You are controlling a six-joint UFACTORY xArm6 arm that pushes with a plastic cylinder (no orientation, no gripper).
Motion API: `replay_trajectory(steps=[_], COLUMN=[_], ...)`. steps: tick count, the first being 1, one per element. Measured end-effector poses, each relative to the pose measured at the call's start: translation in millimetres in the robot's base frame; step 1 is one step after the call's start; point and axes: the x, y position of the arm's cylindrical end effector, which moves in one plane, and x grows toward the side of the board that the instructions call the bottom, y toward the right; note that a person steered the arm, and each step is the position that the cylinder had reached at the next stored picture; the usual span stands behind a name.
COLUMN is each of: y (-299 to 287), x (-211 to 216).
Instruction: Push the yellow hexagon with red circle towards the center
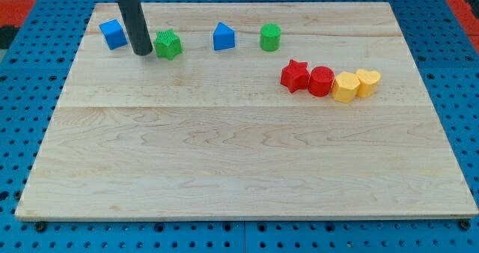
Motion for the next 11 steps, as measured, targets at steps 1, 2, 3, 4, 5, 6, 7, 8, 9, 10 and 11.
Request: replay_trajectory(steps=[1, 2, 3, 4, 5, 6, 7, 8, 9, 10, 11], y=[20.1, 41.2, 41.7, 79.1, 145.3, 258.1, 360.9, 379.7, 356.4, 333.2, 314.8], x=[11.8, -9.1, -34.6, 11.4, 103.1, 146.8, 136.6, 101.6, 70.4, 57.5, 40.5])
